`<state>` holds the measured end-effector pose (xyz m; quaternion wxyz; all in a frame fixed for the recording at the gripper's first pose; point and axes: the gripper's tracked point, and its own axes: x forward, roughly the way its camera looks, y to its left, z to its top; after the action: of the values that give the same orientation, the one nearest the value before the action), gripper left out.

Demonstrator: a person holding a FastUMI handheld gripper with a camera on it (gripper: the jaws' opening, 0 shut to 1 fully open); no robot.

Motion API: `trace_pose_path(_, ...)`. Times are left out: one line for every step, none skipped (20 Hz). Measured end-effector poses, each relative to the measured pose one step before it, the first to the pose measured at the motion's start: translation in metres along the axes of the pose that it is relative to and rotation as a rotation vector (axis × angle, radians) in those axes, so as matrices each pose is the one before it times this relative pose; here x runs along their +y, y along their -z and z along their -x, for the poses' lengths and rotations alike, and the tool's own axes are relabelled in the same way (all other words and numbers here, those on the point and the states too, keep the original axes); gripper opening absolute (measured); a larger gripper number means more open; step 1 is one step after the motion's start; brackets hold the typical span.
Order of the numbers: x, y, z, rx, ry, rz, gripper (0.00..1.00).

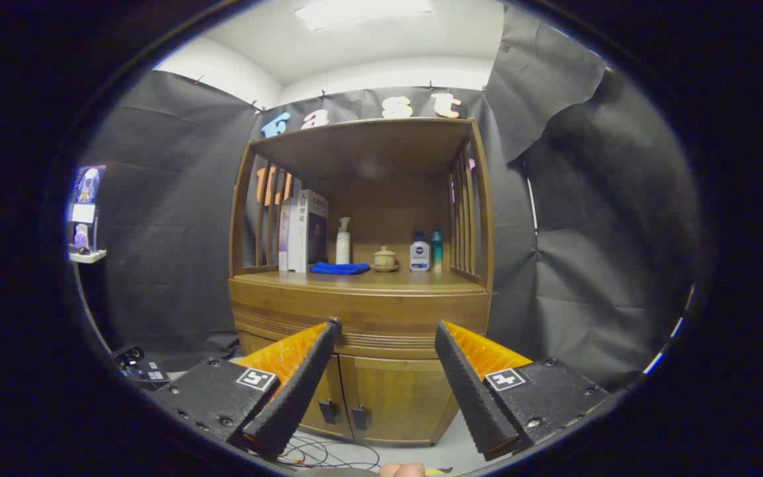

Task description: Pull open the drawer, take out the items inside it, and place them on the countertop above the cabinet.

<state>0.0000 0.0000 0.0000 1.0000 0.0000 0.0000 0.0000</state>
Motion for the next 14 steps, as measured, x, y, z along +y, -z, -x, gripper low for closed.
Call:
trace_pose_path(-0.00009, -0.00037, 0.00078, -0.00029, 0.00212, -0.00013, 1.00)
trace_pose_path(-0.00062, -0.00058, 0.00002, -0.00446, 0.00266, -0.00131, 1.00)
trace_pose_path(-0.00076, -0.00150, 0.00047, -0.00427, 0.00299, 0.00089, 1.00)
trace_pose_path(-0.00112, -0.00048, 0.00050, -0.00416, 0.00302, 0.00209, 1.00)
trace_pose_path(0.00000, -0.00121, 0.00029, -0.00170, 0.00205, 0.00042, 1.00)
trace_pose_path(-0.00148, 0.00068, -0.00090, 0.00047, 0.00227, -0.00062, 1.00)
trace_pose_path(-0.00033, -0.00030, 0.00037, -0.00202, 0.00211, -0.00122, 1.00)
trace_pose_path(-0.00058, -0.00060, 0.00016, -0.00173, 0.00228, -0.00100, 1.00)
trace_pose_path(-0.00111, -0.00096, -0.00049, -0.00268, 0.00358, -0.00094, 1.00)
trace_pose_path(-0.00148, 0.00044, 0.00030, -0.00127, 0.00259, -0.00089, 1.00)
trace_pose_path(-0.00026, -0.00033, 0.00001, -0.00028, 0.00182, -0.00118, 1.00)
trace_pose_path(-0.00053, 0.00019, 0.00005, 0.00099, 0.00151, -0.00129, 1.00)
trace_pose_path(-0.00103, 0.00043, 0.00000, 0.00171, 0.00095, -0.00110, 1.00)
trace_pose_path(0.00007, 0.00041, -0.00012, 0.00185, 0.00093, -0.00133, 1.00)
